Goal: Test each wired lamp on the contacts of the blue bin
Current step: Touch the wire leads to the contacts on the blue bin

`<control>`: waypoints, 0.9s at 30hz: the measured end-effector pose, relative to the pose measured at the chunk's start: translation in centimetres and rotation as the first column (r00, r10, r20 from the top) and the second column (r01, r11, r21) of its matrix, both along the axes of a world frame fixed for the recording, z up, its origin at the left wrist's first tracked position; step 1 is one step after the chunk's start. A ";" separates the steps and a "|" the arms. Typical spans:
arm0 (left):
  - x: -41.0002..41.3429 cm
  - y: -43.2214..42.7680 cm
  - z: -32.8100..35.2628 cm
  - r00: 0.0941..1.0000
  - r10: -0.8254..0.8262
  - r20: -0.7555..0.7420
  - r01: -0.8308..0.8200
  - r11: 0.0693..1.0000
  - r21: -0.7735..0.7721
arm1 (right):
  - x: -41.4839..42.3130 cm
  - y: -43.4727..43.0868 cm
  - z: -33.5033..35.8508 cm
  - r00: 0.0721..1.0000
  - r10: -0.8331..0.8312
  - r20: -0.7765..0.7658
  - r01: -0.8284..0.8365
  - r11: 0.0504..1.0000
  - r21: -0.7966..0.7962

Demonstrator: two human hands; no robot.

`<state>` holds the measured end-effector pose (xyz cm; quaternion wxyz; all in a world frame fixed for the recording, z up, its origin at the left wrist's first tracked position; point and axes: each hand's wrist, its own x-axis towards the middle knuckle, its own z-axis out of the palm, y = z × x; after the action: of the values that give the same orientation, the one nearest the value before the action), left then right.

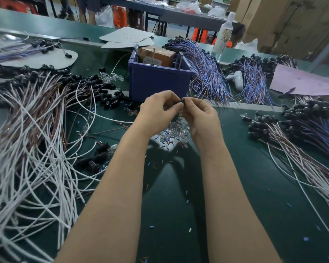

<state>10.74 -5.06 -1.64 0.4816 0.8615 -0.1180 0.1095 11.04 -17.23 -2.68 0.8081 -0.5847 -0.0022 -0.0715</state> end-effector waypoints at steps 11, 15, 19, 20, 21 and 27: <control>0.1 -0.4 -0.1 0.999 0.024 -0.042 -0.019 0.994 0.107 | 0.8 0.6 -0.9 0.990 0.040 -0.132 -0.005 0.966 0.258; 0.2 -0.8 -0.7 0.993 0.103 -0.055 -0.098 0.992 0.083 | 0.8 0.6 -1.2 0.996 -0.066 -0.052 0.064 0.997 -0.044; 0.3 -1.3 -0.6 0.975 0.216 0.046 -0.221 0.952 0.212 | 0.6 0.4 -1.1 0.996 -0.083 -0.023 0.081 0.992 -0.099; 0.1 -1.5 -0.2 0.972 0.210 0.109 -0.227 0.957 0.179 | 0.6 0.3 -1.0 0.994 -0.108 -0.031 0.106 0.993 -0.051; 0.1 -1.6 0.2 0.975 0.167 0.144 -0.182 0.979 0.097 | 0.7 0.0 -0.8 0.990 -0.134 -0.049 0.135 0.991 0.007; -0.7 -2.7 0.3 0.804 -0.363 -0.471 0.270 0.929 -0.255 | 0.8 -1.5 -0.8 0.944 -0.272 -0.188 0.296 0.949 0.112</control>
<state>10.07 -7.76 -1.30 0.5806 0.7816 -0.1188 -0.1944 11.85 -18.78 -3.50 0.8251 -0.5253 0.1565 -0.1371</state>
